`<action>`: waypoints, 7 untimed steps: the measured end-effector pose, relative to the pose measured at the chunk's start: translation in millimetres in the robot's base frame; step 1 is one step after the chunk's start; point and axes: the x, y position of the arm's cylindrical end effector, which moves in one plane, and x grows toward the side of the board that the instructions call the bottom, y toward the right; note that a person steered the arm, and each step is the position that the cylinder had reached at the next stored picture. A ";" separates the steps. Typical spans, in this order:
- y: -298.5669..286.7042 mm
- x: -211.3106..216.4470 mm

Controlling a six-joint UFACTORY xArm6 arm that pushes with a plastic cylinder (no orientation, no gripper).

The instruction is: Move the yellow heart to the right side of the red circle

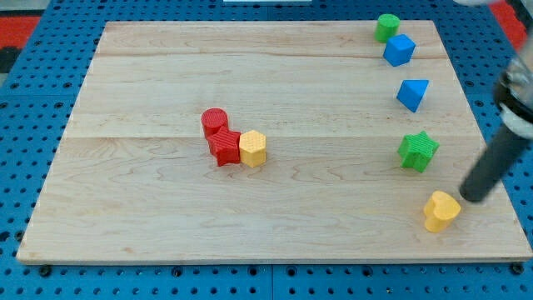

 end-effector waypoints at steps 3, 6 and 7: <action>-92.8 -15.5; -155.5 -57.4; -166.4 -79.5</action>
